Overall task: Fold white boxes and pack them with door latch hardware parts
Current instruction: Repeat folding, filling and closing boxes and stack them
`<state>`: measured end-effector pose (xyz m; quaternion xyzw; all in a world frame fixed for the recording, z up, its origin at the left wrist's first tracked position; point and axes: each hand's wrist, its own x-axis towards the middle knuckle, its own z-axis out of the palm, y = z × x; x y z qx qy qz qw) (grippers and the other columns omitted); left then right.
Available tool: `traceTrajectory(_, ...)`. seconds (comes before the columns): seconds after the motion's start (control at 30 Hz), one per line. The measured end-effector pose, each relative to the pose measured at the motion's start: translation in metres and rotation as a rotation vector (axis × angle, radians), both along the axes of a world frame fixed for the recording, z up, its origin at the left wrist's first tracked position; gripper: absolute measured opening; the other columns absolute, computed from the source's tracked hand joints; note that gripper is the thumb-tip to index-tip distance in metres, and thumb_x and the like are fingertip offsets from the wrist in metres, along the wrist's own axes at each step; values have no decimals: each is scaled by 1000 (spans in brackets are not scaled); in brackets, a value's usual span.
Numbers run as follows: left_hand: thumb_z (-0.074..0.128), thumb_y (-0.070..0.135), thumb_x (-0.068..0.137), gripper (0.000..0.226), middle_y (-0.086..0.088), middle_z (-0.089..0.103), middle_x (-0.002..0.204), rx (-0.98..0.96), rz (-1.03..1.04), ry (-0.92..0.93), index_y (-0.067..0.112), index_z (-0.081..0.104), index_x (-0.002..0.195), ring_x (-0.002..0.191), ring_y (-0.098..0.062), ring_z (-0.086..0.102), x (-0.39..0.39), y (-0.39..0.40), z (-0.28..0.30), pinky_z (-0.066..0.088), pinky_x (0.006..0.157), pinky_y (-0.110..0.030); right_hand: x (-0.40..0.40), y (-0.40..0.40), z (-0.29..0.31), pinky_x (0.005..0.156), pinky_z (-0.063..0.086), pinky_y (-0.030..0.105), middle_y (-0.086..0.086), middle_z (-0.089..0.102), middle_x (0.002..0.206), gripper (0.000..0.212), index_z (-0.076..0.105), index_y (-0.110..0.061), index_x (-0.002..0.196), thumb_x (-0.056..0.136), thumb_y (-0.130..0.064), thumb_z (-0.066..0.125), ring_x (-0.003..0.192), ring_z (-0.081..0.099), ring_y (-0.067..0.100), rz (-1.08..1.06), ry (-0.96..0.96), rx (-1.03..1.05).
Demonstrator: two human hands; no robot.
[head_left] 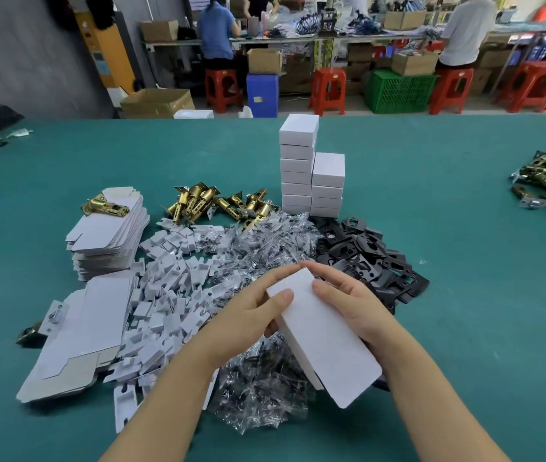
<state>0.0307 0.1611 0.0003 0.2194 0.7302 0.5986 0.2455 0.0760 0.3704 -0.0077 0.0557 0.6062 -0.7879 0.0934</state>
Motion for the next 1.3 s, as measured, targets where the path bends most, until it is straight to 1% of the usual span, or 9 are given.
traceTrajectory(0.17,44,31,109,37,34,58,110,-53,56,90,58,55,132,87,10,58,-1,0,-4,49,69,-13,-5,4,-7,61,58,30,5,78,103,21,76,-35,113,102,-24,62,79,75,19,-35,-65,3)
traceTrajectory(0.3,58,1,96,66,22,25,156,-374,47,692,49,51,140,130,3,36,-6,0,-9,35,103,-10,-14,11,-14,50,54,26,1,79,88,17,74,-32,112,103,-27,61,67,74,16,-147,-186,32)
traceTrajectory(0.43,78,13,84,51,3,55,138,-425,107,983,25,66,132,121,-16,39,-8,5,-15,37,102,-32,-17,7,-16,55,56,25,3,80,99,37,76,-25,117,107,-46,47,77,75,16,-126,-180,-11)
traceTrajectory(0.57,69,52,87,31,29,63,112,-215,261,627,55,62,116,101,4,51,-11,5,-7,43,85,-21,-19,6,-21,97,58,45,15,69,131,59,62,-13,136,106,-55,33,120,68,30,-92,-45,-210)
traceTrajectory(0.67,68,57,85,20,21,72,100,-109,268,306,54,66,105,84,-7,64,-21,4,-2,55,76,-31,-21,3,-25,105,53,50,15,66,137,53,55,-20,144,103,-51,44,124,65,36,-3,48,-209)
traceTrajectory(0.77,67,55,86,21,16,71,97,-218,174,350,47,68,106,80,-5,64,-31,6,0,54,68,-29,-28,-2,-30,92,61,45,15,70,130,44,65,-25,131,89,-35,75,115,69,40,-25,136,-128)
traceTrajectory(0.9,58,49,96,4,17,68,88,-287,159,310,50,61,97,68,6,60,-57,17,0,46,55,-12,-36,-5,-39,83,63,40,17,72,122,45,63,-13,125,84,-25,79,113,70,40,-236,176,-168)
traceTrajectory(1.07,55,27,102,13,6,68,79,-369,504,337,26,67,98,42,3,44,-134,8,-10,36,39,-14,-42,3,-47,83,63,40,10,74,120,68,64,-17,122,67,-44,95,112,72,30,-308,163,-210)
traceTrajectory(1.3,59,17,96,27,-15,57,121,-874,841,551,13,64,123,92,-32,60,-247,-38,-14,50,76,-41,-47,1,-52,83,63,38,8,74,121,80,61,-15,123,62,-55,94,111,73,30,-312,134,-140)
